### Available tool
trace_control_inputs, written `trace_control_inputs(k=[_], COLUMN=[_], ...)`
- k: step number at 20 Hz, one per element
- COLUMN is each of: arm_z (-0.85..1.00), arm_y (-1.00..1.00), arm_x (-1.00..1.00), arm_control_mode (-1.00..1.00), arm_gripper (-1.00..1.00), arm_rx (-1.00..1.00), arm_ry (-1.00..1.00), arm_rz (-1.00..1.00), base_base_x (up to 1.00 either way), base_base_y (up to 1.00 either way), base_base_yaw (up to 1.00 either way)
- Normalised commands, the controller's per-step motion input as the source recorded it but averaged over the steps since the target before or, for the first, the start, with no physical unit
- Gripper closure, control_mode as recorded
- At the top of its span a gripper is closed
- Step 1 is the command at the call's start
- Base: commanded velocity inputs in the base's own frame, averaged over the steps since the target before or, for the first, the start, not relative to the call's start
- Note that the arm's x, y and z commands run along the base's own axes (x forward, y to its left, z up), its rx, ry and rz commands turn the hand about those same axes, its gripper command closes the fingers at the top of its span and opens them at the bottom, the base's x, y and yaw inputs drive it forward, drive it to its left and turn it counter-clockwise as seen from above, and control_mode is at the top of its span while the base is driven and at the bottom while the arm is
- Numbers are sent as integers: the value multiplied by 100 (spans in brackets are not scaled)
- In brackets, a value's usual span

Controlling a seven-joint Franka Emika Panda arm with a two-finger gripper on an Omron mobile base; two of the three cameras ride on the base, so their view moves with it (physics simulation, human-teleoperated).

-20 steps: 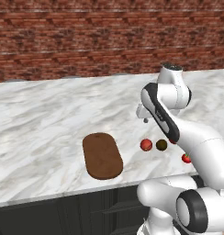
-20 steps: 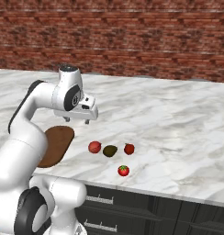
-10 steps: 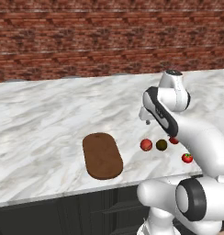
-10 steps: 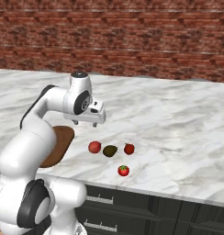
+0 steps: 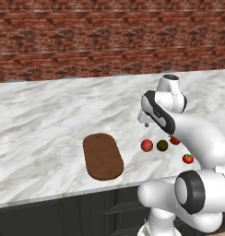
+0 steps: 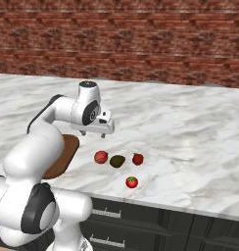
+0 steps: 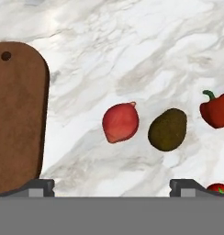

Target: Place the avocado, onion, tomato, and bell pepper on the cutting board.

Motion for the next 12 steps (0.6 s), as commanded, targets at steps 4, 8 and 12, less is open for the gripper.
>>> trace_control_inputs(k=[4,8,12], arm_z=[-35,-32,-31], arm_y=[0,0,0], arm_x=[22,22,20], arm_control_mode=[-100,-100,-100], arm_gripper=[-100,-100,-100], arm_rx=[0,0,0], arm_ry=[2,3,1], arm_rz=[0,0,0], base_base_x=[0,0,0], base_base_y=[0,0,0], base_base_yaw=[0,0,0])
